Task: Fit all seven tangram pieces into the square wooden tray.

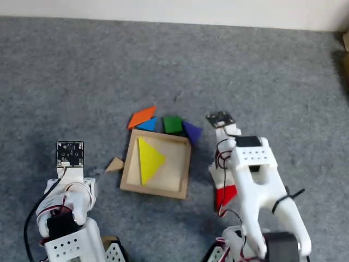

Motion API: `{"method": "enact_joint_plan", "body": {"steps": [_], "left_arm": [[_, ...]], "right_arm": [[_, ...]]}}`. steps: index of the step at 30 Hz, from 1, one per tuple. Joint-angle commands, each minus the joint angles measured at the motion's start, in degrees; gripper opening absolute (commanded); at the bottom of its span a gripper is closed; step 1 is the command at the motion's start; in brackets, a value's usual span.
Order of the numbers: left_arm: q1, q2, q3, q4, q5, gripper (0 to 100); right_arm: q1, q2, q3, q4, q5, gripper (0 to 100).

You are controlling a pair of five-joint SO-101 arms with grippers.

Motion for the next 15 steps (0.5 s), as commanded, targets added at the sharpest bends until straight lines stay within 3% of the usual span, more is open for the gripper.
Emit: {"method": "enact_joint_plan", "body": {"steps": [1,7,15], "left_arm": [[-0.5,0.1,-1.9,-0.2,-0.6,27],[-0.6,0.1,-1.9,-0.2,-0.6,27],[-0.7,0.1,-1.9,-0.1,-0.6,27]], "right_arm": [[-3.6,-5.7,-0.1,0.7,-7.2,27.6],[-8.3,-2.2,0.3,-1.4,-18.7,27.6],[-5.8,7.4,2.9,-8.2,-22.0,27.6]]}}
